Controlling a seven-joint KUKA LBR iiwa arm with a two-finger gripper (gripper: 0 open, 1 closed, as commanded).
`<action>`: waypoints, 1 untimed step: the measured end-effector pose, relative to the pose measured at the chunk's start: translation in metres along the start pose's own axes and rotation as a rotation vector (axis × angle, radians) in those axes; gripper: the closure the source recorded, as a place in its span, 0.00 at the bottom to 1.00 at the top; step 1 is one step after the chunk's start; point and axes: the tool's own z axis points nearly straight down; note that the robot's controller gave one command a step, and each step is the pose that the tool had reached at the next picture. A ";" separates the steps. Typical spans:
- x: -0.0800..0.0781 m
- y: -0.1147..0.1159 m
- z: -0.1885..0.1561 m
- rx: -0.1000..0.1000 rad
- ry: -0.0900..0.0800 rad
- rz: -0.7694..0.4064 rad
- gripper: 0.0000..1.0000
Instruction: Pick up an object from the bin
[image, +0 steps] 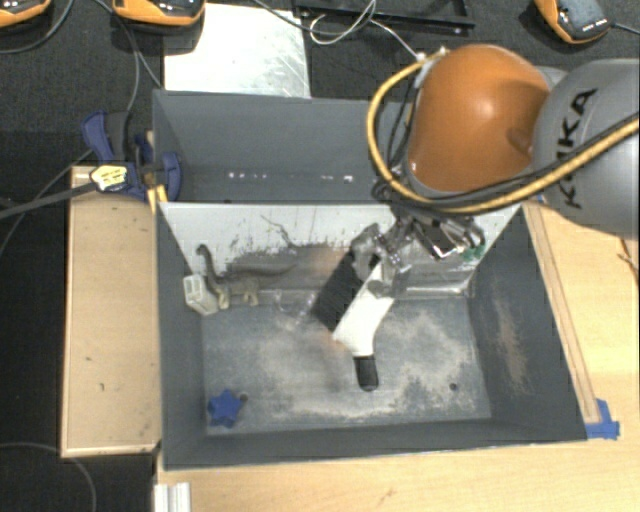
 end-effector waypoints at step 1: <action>0.010 0.035 -0.037 -0.004 0.004 0.002 1.00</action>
Offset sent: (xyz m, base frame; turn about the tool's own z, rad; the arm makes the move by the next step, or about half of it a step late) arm -0.0253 0.0484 -0.0398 -0.2570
